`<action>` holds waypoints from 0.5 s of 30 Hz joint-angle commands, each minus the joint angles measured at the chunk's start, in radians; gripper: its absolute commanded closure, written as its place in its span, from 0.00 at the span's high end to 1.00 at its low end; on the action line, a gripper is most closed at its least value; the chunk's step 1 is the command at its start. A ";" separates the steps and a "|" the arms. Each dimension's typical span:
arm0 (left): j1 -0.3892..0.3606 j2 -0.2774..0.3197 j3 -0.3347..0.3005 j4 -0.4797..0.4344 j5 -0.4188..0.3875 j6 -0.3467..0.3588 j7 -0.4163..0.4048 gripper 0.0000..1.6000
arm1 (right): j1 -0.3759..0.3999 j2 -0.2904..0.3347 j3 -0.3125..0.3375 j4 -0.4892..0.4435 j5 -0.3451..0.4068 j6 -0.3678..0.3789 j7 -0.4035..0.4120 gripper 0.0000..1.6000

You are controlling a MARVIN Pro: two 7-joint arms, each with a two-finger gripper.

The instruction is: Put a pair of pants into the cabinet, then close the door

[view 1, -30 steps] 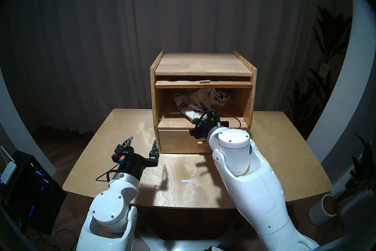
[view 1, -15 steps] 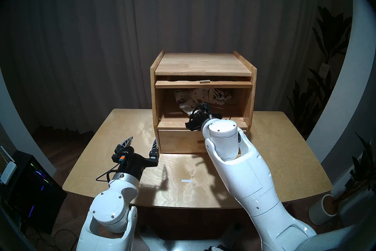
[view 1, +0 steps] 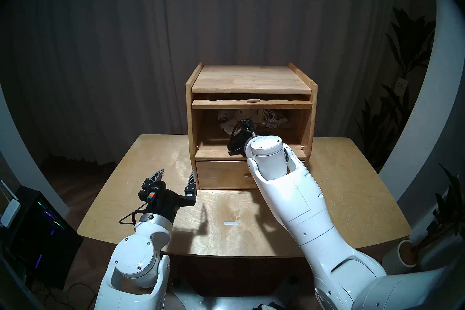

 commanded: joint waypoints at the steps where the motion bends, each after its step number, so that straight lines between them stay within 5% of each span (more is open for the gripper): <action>1: -0.002 0.002 0.001 -0.022 0.000 -0.003 -0.002 1.00 | 0.004 -0.009 -0.041 -0.112 0.013 -0.019 0.052 0.00; 3: -0.003 0.001 0.001 -0.021 0.000 -0.003 -0.002 1.00 | 0.001 0.003 -0.054 -0.130 0.008 -0.024 0.066 0.00; 4: -0.004 0.001 0.001 -0.020 0.000 -0.003 -0.002 1.00 | -0.004 0.008 -0.056 -0.134 0.010 -0.014 0.074 0.10; 5: -0.004 0.001 0.001 -0.019 0.000 -0.004 -0.002 1.00 | -0.017 0.017 -0.057 -0.151 0.014 -0.005 0.083 0.86; 6: -0.005 0.001 0.001 -0.018 0.000 -0.004 -0.002 1.00 | -0.029 0.029 -0.064 -0.164 0.010 0.000 0.086 1.00; 15: -0.007 0.000 0.001 -0.010 0.000 -0.004 0.000 1.00 | -0.093 0.063 -0.081 -0.276 0.040 0.045 0.133 1.00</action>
